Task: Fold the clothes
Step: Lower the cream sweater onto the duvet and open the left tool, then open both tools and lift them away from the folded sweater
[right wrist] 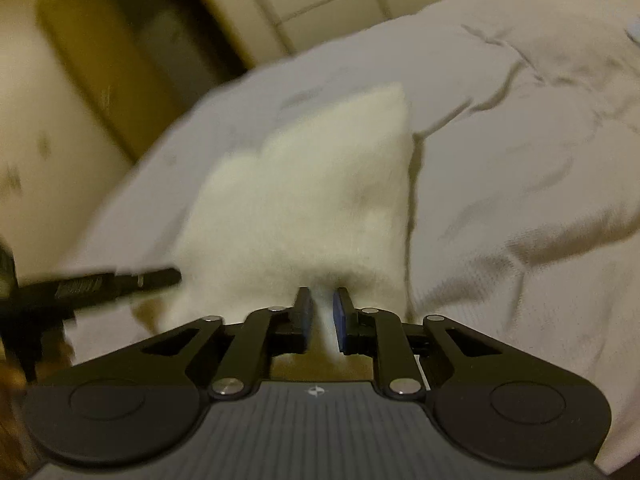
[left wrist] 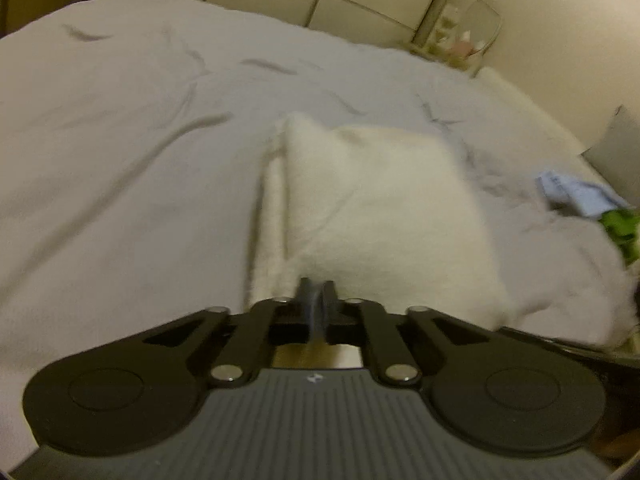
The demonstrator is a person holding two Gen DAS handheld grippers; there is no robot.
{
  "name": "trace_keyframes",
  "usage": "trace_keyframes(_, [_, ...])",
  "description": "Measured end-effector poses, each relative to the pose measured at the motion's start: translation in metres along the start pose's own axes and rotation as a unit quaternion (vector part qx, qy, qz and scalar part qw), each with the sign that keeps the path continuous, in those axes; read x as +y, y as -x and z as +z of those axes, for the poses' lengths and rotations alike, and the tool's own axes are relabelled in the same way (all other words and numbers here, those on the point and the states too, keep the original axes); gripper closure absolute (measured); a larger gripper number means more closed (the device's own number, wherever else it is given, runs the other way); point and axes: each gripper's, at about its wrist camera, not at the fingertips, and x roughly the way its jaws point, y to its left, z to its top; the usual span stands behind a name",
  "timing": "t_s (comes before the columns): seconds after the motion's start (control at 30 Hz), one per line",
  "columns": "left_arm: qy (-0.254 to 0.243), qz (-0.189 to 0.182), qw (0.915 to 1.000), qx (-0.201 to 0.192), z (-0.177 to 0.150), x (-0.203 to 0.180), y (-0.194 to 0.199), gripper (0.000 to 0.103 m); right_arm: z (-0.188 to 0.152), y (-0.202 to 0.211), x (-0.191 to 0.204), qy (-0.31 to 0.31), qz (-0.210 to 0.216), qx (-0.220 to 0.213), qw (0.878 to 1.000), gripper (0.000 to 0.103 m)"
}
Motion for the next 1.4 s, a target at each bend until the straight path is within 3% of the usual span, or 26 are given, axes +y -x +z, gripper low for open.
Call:
trace_keyframes(0.1, [-0.006,0.004,1.0,0.006,0.006,-0.002,0.006,0.099,0.006,0.003,0.013,0.059,-0.02,0.016,0.998,0.084])
trace_keyframes(0.2, [-0.024,0.014,0.9995,-0.015,0.025,-0.005,0.017,0.099,0.026,0.011,0.015,0.067,-0.018,0.019,0.997,0.084])
trace_keyframes(0.33, [-0.047,0.012,0.9981,-0.039,0.059,-0.017,0.015,0.096,0.059,0.015,0.009,0.068,-0.011,-0.039,0.997,0.077])
trace_keyframes(0.43, [-0.074,0.001,0.9968,-0.033,0.066,-0.029,0.002,0.096,0.074,0.003,0.001,0.054,0.001,-0.045,0.998,0.076])
trace_keyframes(0.5, [-0.086,0.014,0.9961,-0.014,0.061,-0.029,-0.018,0.092,0.077,-0.009,-0.003,0.049,0.003,-0.035,0.998,0.076])
trace_keyframes(0.6, [-0.077,0.043,0.9961,0.006,0.049,-0.019,-0.047,0.092,0.066,-0.037,-0.007,0.058,-0.004,0.002,0.998,0.074])
trace_keyframes(0.67, [-0.067,0.044,0.9968,0.005,0.05,-0.015,-0.048,0.094,0.065,-0.044,-0.008,0.065,-0.003,0.007,0.998,0.073])
trace_keyframes(0.8, [-0.065,0.033,0.9973,-0.002,0.07,-0.022,-0.039,0.095,0.089,-0.034,-0.013,0.067,0.006,0.005,0.998,0.073])
trace_keyframes(0.9, [-0.079,0.031,0.9962,-0.016,0.089,-0.029,-0.04,0.095,0.112,-0.031,-0.019,0.067,-0.014,-0.027,0.997,0.07])
trace_keyframes(0.97, [-0.076,0.033,0.9966,-0.004,0.097,-0.028,-0.053,0.095,0.124,-0.041,-0.027,0.054,-0.023,-0.024,0.998,0.07])
trace_keyframes(1.1, [-0.074,0.056,0.9953,0.029,0.093,-0.02,-0.085,0.093,0.123,-0.074,-0.041,0.029,-0.021,0.012,0.999,0.068])
trace_keyframes(1.17, [-0.071,0.063,0.9953,0.022,0.084,-0.015,-0.089,0.092,0.118,-0.086,-0.043,0.03,-0.02,0.021,0.999,0.068])
trace_keyframes(1.4, [-0.068,0.072,0.9951,0.002,0.074,-0.021,-0.053,0.094,0.112,-0.064,-0.036,0.026,-0.028,-0.001,0.999,0.067])
